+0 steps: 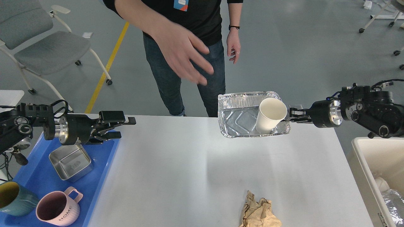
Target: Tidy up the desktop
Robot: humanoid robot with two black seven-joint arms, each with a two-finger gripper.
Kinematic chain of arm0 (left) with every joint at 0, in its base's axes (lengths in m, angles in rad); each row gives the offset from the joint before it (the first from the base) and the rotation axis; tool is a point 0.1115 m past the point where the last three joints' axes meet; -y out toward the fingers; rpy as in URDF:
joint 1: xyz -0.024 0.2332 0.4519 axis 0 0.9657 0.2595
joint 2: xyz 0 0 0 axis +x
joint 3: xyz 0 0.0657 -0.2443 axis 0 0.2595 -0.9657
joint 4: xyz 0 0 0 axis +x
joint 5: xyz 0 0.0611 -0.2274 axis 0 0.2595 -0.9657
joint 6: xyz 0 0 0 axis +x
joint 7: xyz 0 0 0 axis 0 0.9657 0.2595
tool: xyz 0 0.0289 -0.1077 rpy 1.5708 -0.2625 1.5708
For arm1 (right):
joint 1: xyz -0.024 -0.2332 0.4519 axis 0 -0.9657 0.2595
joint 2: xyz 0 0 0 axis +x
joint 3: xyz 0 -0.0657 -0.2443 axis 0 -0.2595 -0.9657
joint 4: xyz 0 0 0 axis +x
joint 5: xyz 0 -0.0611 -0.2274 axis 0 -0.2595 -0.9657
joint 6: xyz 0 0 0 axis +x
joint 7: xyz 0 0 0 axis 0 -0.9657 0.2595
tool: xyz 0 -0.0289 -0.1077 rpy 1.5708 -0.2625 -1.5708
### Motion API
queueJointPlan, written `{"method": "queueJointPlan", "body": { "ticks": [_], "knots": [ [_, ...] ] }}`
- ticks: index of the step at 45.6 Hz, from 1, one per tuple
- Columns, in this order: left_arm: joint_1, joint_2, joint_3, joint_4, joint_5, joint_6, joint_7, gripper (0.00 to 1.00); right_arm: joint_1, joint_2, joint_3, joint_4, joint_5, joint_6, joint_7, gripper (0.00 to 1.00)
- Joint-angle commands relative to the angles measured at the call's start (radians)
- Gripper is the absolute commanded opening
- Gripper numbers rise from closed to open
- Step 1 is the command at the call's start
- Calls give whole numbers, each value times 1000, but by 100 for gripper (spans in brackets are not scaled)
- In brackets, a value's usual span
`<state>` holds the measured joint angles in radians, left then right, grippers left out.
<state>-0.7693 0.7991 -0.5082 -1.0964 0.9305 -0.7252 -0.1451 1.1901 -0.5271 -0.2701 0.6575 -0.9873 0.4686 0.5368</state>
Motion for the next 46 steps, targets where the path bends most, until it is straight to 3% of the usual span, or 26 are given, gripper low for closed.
{"method": "queueJointPlan", "body": {
  "ticks": [1, 14, 32, 40, 46],
  "knots": [
    [11, 94, -27, -2, -48, -40, 4, 96, -1, -1, 2, 1, 1, -7, 0, 0],
    [15, 284, -12, -20, -55, -37, 2, 97, -1, -2, 0, -1, 21, -7, 0, 0],
    [19, 577, -9, -393, -53, 3, 2, 97, 0, -4, 2, 1, 22, -11, 0, 0],
    [45, 692, -7, -442, -58, -19, -4, 97, 5, -1, 2, 1, 22, -11, 0, 0],
    [53, 767, 34, -442, -59, -83, -10, 97, 8, 1, 2, 1, 22, -11, 0, 0]
  ]
}}
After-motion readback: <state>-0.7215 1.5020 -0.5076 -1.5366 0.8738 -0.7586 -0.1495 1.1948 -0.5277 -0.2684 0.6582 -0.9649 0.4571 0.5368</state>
